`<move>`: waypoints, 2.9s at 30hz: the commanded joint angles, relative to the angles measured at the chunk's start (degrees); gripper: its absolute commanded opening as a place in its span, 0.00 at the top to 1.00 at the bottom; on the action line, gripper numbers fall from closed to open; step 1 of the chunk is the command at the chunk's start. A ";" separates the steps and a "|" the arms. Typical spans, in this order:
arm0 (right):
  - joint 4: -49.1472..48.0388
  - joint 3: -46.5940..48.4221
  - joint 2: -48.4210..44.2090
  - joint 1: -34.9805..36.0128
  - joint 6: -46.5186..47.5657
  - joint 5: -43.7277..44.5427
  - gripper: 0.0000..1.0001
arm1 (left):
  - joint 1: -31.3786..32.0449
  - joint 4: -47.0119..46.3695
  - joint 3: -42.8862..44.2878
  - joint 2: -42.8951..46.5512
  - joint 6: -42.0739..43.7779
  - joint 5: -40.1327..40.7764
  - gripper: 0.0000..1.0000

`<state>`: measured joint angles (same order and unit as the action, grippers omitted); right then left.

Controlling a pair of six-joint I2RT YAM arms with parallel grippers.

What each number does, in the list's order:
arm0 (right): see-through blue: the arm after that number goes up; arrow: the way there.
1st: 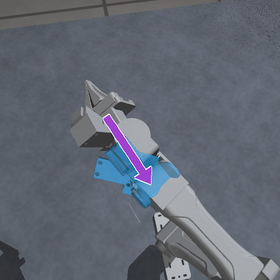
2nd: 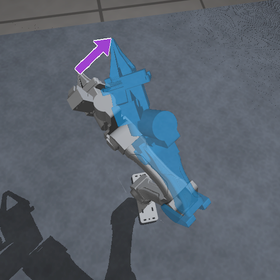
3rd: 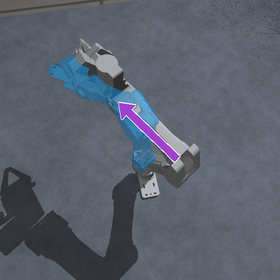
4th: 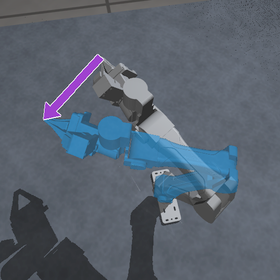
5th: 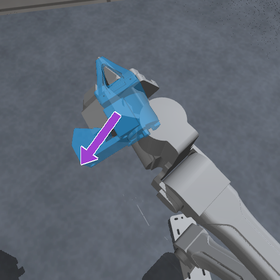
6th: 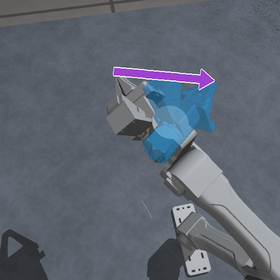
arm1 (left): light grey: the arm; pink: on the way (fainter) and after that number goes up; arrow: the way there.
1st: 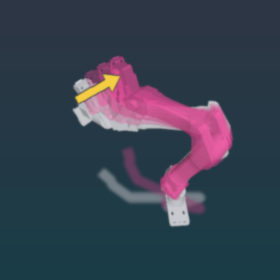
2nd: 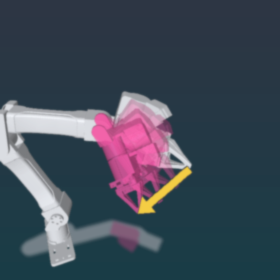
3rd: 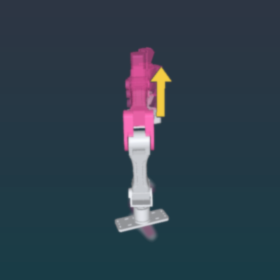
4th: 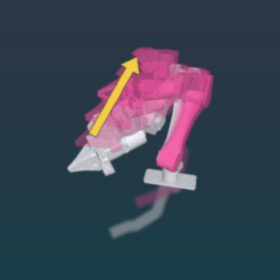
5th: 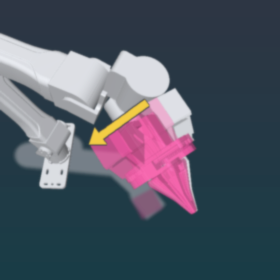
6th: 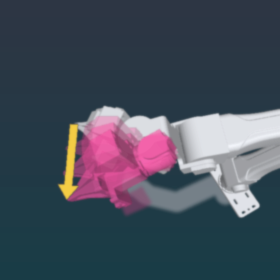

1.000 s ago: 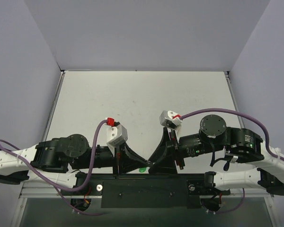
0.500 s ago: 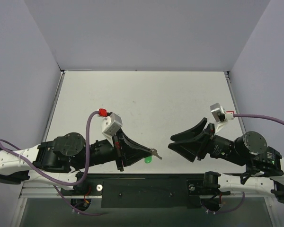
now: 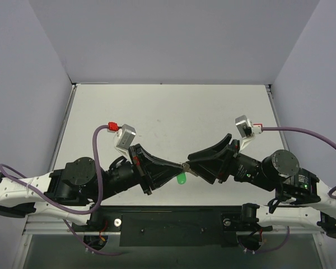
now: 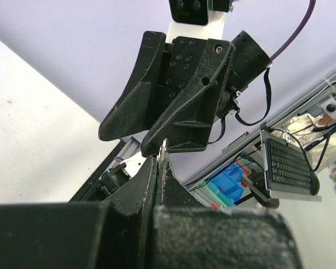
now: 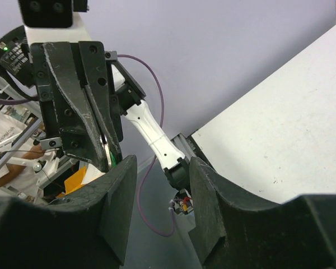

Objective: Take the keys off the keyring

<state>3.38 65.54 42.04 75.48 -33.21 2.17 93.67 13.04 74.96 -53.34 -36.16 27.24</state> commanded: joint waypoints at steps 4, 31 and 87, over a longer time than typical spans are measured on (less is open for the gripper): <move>-5.93 2.93 -0.82 1.07 0.34 1.06 0.62 | -0.24 -3.63 0.45 0.34 -2.24 5.88 1.00; -12.16 3.54 3.05 2.12 1.31 -2.35 0.69 | -0.24 -8.91 -1.92 1.40 -3.83 6.51 1.00; -12.34 0.91 1.82 2.21 2.27 1.43 0.93 | -0.24 -11.45 -1.13 -0.62 -3.57 4.05 1.00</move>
<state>-5.82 66.78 44.51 77.30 -31.40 2.70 93.60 5.28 72.40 -53.76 -40.10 32.21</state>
